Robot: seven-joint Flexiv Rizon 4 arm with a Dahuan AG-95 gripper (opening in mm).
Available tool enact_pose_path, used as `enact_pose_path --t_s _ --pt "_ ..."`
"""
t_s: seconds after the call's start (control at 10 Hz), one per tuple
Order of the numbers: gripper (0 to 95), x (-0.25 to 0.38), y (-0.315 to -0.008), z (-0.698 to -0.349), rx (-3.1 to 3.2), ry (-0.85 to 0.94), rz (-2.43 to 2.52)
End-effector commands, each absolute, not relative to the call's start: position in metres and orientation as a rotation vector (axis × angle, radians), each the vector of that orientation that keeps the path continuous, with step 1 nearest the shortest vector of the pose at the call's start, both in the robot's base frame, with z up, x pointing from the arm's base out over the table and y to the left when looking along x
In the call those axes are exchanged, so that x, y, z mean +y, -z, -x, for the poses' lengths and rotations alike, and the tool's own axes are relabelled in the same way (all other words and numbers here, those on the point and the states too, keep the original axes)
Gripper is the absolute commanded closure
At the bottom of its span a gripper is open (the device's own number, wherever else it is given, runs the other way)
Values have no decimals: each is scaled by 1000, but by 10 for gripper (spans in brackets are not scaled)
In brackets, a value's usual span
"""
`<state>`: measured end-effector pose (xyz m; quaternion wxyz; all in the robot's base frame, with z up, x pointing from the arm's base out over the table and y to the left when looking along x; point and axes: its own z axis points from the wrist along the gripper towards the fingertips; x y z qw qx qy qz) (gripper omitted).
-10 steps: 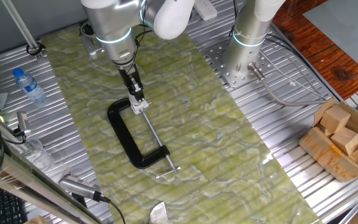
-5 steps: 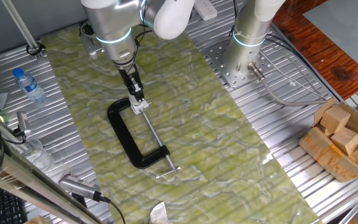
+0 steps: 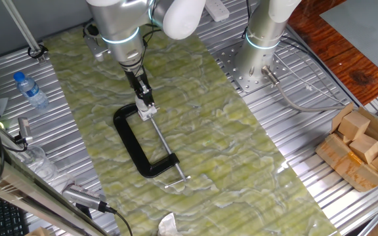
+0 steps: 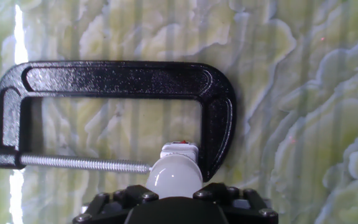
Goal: Install the light bulb by rotating it
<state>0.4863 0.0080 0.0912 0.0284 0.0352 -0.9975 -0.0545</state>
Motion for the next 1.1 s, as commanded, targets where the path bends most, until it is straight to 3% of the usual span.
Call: enact_pose_path --t_s 0.1,0.6,1.1 --pt "190 9 -95 -487 -3088 160 -213" --pt "190 9 -101 -486 -2994 148 -982" --pt "190 9 -100 -487 -2885 146 -1331"
